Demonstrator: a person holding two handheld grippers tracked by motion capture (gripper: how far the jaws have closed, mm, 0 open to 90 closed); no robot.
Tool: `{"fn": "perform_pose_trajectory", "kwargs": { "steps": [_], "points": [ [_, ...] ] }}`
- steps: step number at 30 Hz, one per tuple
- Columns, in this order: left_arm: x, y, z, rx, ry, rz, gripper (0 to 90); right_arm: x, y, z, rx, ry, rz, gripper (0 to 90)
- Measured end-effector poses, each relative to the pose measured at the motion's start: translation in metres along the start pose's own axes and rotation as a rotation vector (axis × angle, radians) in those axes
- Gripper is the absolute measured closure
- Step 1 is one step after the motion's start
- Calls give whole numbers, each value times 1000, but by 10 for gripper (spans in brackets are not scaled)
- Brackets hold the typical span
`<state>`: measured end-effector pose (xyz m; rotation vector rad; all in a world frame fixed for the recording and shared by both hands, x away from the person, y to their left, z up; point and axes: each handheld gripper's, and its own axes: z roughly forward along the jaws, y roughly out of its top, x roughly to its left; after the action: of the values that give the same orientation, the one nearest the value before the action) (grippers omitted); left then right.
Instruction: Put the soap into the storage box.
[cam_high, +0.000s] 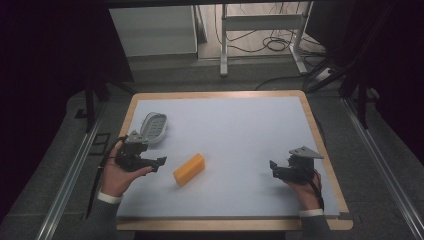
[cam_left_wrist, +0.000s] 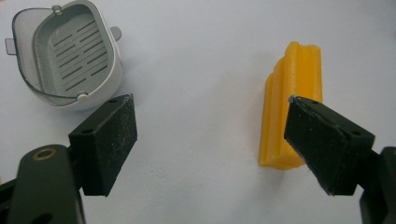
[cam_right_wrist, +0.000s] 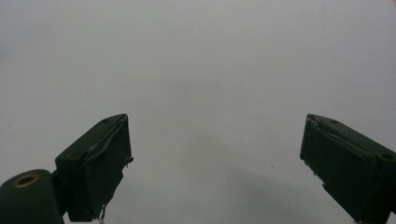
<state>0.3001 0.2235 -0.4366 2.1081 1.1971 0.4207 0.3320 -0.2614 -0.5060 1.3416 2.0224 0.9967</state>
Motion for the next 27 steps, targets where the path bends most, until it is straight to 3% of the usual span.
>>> {"fn": "perform_pose_trajectory", "kwargs": {
  "steps": [9, 11, 21, 27],
  "points": [
    [-9, 8, 9, 29, -6, 29, 175, 0, 0, -1, -4, -5, 0, 86],
    [-16, 10, 11, 36, -1, 53, 175, -1, -1, 0, 1, -5, -3, 86],
    [-21, 13, 22, 61, -18, 63, 175, 0, -1, 2, 5, -4, -7, 86],
    [-32, 20, 26, 73, -20, 104, 175, -1, -2, 2, 4, -7, -3, 86]
  ]
}}
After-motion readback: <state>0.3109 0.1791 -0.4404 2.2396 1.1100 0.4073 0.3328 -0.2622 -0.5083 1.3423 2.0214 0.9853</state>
